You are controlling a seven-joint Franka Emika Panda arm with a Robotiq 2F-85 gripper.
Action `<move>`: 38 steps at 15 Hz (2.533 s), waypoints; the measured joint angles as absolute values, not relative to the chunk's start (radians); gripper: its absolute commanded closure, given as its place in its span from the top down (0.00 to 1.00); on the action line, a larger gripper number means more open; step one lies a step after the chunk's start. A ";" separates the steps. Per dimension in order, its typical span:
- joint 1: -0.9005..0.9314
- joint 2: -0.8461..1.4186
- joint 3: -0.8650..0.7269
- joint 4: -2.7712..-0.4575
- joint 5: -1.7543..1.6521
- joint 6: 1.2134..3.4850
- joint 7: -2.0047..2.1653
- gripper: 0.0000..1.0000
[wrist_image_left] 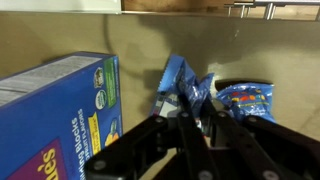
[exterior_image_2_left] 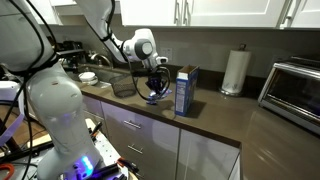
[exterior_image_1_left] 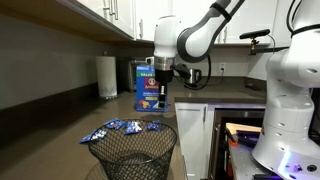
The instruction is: Put a blue sachet inside the box
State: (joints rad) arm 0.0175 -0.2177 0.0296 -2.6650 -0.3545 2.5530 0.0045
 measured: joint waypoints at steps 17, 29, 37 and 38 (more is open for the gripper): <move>0.019 -0.569 -0.010 -2.546 -0.250 2.244 -0.097 0.09; -0.023 -0.537 -0.080 -2.417 -0.250 2.248 -0.096 0.12; -0.074 -0.432 -0.093 -2.380 -0.250 2.338 -0.090 0.12; -0.079 -0.416 -0.094 -2.378 -0.250 2.352 -0.088 0.12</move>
State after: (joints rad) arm -0.0794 -0.4161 -0.0937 -2.3776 -0.2497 2.3516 -0.0885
